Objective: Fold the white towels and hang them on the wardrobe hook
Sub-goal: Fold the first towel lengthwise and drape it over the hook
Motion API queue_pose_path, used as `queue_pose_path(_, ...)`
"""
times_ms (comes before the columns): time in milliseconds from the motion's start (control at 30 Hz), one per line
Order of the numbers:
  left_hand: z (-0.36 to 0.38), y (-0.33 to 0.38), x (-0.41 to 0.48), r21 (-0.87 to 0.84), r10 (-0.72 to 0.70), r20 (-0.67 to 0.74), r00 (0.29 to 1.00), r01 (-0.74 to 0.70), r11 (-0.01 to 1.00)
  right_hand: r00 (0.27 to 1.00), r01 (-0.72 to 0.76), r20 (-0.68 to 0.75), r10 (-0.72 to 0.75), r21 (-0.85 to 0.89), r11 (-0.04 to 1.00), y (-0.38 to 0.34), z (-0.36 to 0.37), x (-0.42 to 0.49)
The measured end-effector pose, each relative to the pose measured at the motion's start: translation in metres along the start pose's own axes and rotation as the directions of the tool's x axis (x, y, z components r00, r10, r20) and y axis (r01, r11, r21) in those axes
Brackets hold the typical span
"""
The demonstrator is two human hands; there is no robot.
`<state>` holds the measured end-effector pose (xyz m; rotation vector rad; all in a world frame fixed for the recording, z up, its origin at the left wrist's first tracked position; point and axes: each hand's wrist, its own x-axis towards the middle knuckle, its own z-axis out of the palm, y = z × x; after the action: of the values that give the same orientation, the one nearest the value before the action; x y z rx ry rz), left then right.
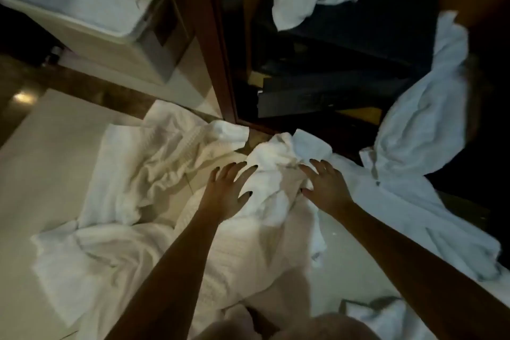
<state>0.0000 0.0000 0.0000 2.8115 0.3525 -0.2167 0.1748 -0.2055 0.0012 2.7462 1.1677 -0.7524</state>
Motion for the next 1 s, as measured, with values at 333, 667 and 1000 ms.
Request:
queue_pose_path(333,0.132,-0.022,0.029,-0.161,0.01,-0.098,0.995,-0.025,0.987,0.985,0.028,-0.168,-0.034,-0.037,0.999,0.022,0.118,0.053)
queue_pose_path(667,0.136,0.041,0.071,-0.485,0.039,0.044,0.998,-0.013,0.875,0.867,0.265,-0.486,-0.113,0.255,0.93,0.018,0.088,0.034)
queue_pose_path(1000,-0.075,0.084,0.03,-0.646,-0.074,-0.032,0.997,0.036,0.762,0.903,0.22,-0.429,0.028,0.516,0.828,-0.024,-0.084,-0.074)
